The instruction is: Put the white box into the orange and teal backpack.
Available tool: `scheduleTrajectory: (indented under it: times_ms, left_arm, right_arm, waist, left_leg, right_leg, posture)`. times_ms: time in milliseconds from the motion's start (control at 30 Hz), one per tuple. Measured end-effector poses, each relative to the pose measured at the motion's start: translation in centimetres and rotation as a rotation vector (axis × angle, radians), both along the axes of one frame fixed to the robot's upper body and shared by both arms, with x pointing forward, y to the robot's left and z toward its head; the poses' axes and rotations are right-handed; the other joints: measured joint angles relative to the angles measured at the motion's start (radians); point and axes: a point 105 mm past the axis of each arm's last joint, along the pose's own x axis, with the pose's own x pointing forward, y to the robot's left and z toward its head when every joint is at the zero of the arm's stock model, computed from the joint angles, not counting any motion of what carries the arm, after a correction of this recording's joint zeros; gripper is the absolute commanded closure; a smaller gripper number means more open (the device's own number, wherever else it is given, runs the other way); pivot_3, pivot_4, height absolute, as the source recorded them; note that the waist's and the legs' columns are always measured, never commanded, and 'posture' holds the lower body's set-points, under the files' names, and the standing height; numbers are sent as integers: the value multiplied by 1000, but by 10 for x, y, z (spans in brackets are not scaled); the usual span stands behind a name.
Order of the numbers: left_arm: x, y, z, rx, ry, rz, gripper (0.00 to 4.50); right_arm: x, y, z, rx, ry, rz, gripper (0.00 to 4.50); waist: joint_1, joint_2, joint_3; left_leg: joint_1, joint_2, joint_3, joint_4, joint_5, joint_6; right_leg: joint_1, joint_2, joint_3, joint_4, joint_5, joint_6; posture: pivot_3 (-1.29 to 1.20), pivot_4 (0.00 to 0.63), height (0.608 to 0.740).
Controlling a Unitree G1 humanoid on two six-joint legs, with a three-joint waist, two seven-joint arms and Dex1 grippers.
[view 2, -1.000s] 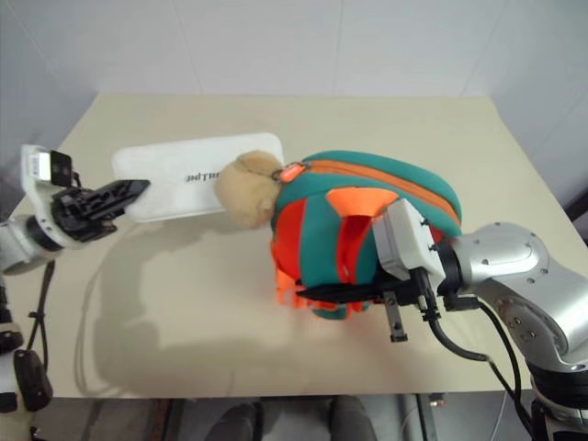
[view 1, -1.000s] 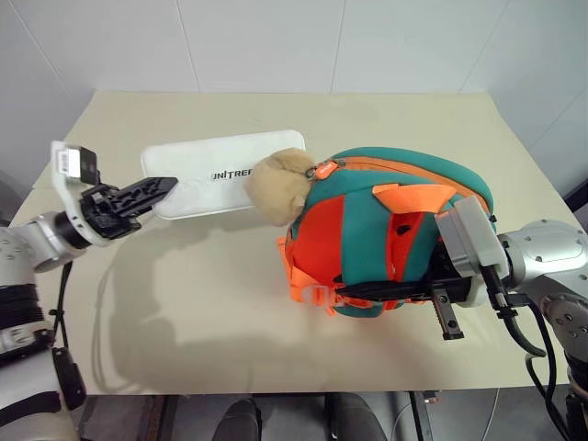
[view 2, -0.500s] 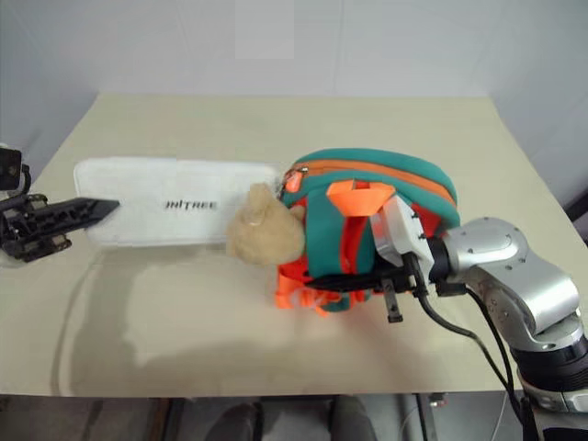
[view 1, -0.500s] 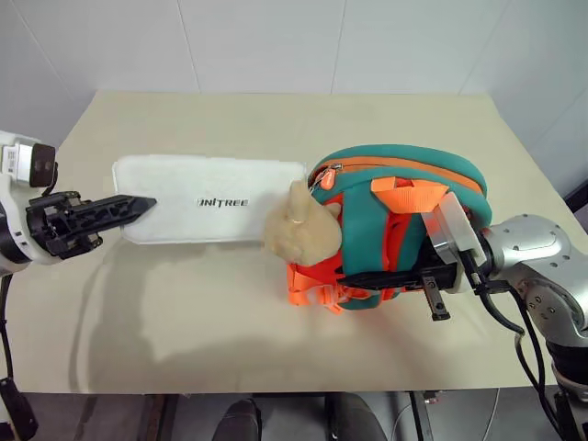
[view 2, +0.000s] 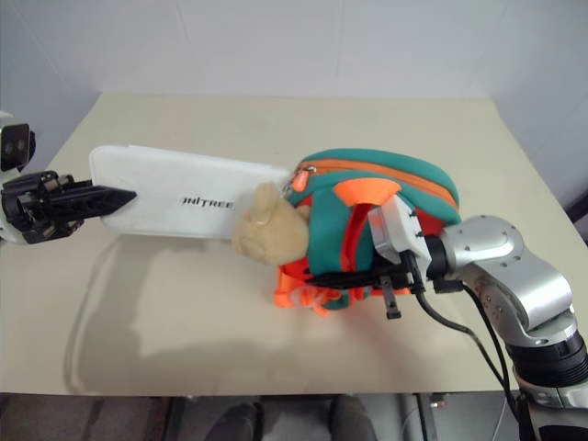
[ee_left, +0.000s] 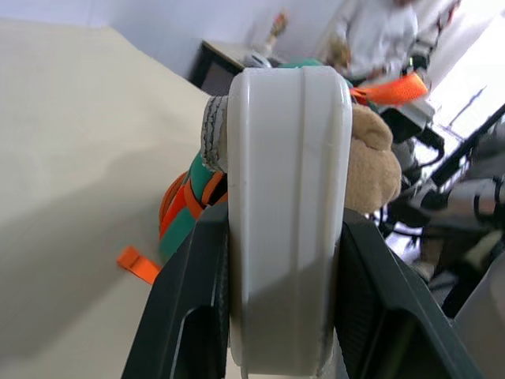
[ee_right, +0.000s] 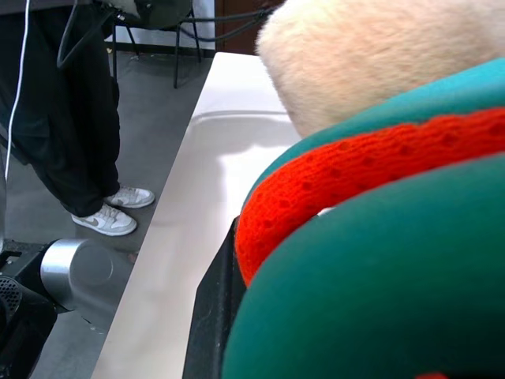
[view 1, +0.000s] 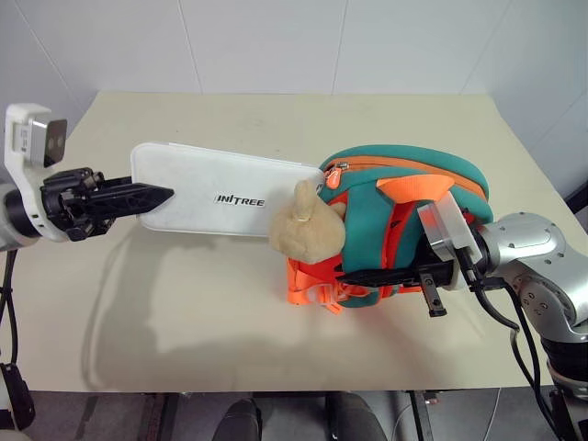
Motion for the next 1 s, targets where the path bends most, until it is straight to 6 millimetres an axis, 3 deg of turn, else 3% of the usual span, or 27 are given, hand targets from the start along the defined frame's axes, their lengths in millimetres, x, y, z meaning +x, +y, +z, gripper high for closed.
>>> scheduleTrajectory:
  times_ms: [300,667,1000]
  left_arm:
    - [7,-12,6,141,-90,-88,3177]
    - [32,-4,10,254,-171,-76,3180]
    - [41,-37,17,238,-233,-175,3180]
  right_arm:
    - [0,2,0,15,-1,8,3990]
    - [1,5,-1,35,-6,-3,3990]
    - [5,6,0,45,-22,-12,3990]
  waist:
    - [0,0,0]
    - [-1,0,0]
    - [0,0,0]
  left_leg:
    - [0,0,1,2,-3,5]
    - [-1,0,2,7,-4,7]
    - [-2,0,1,9,-4,6]
  right_leg:
    - [0,0,0,1,0,0]
    - [1,1,1,4,1,1]
    - [1,1,1,3,1,3]
  posture:
    - [0,150,740]
    - [0,150,740]
    - [0,150,740]
